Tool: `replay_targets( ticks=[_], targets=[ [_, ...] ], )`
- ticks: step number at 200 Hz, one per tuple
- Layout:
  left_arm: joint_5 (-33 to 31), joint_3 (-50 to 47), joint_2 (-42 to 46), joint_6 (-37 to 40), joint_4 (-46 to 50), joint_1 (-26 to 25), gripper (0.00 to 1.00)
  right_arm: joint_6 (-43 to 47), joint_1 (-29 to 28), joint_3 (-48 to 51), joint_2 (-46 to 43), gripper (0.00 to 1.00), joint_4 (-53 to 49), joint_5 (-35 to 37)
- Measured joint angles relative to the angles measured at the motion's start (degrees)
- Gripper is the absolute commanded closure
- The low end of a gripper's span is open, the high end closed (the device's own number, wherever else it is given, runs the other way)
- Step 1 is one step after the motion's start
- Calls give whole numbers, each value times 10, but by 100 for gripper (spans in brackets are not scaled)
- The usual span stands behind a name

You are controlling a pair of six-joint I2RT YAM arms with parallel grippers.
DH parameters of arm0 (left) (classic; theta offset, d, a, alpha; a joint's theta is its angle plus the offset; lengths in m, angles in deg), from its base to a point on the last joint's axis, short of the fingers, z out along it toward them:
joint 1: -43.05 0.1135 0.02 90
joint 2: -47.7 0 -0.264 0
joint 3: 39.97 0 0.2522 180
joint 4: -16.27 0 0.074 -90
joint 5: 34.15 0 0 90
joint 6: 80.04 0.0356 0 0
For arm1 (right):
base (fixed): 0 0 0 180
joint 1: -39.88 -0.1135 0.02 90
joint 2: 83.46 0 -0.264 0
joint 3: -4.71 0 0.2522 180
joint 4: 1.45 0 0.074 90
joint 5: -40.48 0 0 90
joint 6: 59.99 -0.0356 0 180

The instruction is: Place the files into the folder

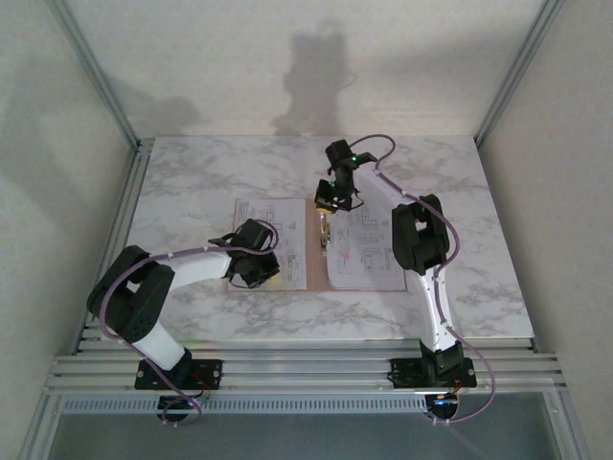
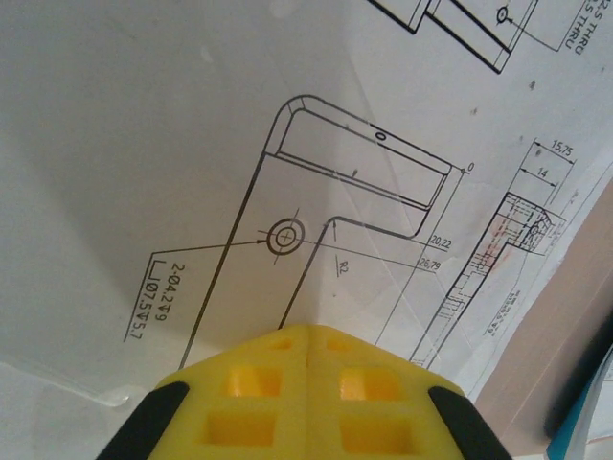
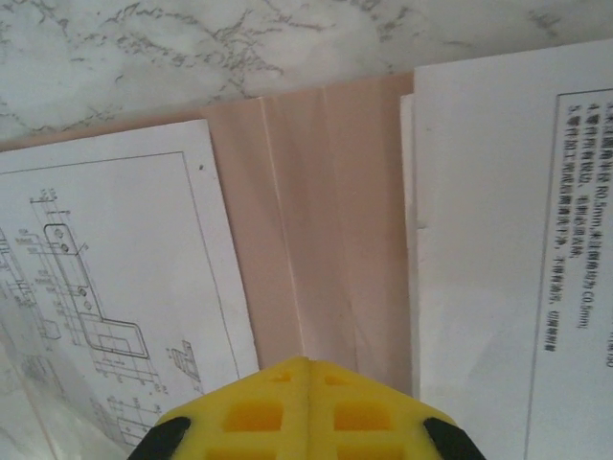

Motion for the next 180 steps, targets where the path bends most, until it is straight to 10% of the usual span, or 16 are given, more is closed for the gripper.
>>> replay_targets(
  ticks=[180],
  targets=[
    [1,-26,-5,-107,-88,-28,100,-38,-8,308,-301,92,65,-16]
  ],
)
